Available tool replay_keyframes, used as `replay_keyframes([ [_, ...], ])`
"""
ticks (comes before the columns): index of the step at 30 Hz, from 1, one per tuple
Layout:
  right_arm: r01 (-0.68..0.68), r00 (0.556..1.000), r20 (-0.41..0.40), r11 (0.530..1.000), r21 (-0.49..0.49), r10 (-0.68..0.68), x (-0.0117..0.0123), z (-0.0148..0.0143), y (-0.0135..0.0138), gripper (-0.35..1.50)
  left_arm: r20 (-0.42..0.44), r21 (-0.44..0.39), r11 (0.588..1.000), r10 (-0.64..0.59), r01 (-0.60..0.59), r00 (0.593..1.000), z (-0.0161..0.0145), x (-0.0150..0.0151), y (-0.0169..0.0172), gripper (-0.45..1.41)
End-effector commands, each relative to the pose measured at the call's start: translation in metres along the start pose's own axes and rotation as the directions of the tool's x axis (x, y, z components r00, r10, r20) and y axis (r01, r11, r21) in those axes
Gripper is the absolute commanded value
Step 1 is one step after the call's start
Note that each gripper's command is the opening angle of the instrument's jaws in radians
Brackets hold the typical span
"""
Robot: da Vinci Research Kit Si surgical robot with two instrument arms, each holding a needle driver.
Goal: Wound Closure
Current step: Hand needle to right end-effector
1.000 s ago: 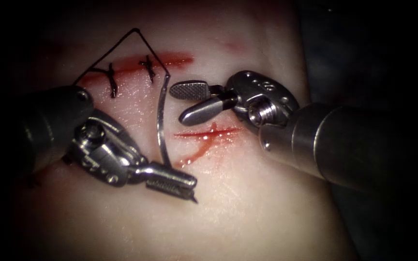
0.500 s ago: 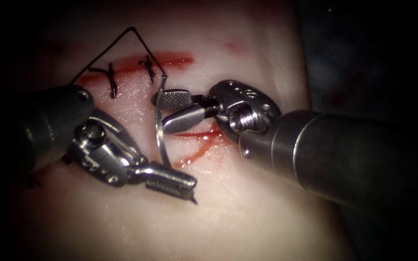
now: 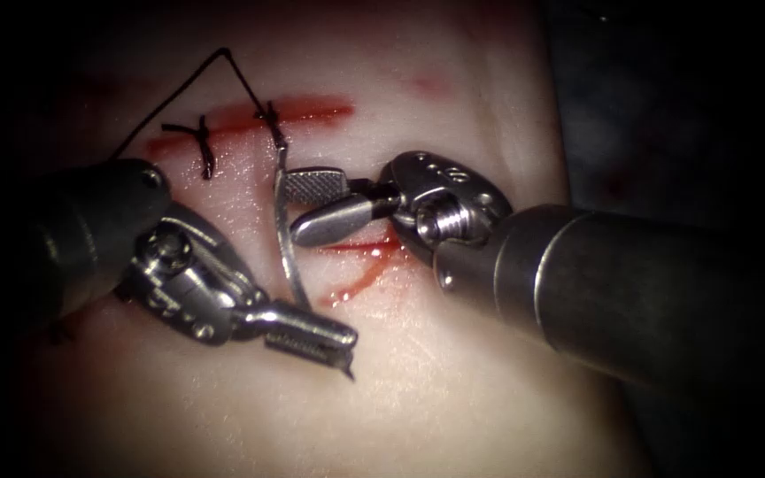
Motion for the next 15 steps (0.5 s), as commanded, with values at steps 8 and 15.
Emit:
replay_keyframes([
  [8, 0.020, 0.999, 0.025, 1.000, 0.011, -0.020, 0.0004, 0.0001, 0.0001, 0.87, -0.001, 0.000, 1.000, 0.001, -0.001, 1.000, 0.0003, -0.0006, -0.0004, -0.45],
  [15, 0.000, 1.000, 0.029, 1.000, 0.017, 0.000, 0.0006, 0.0008, -0.0013, 0.84, 0.005, -0.004, 1.000, 0.002, -0.002, 1.000, 0.0005, -0.0012, -0.0004, -0.45],
])
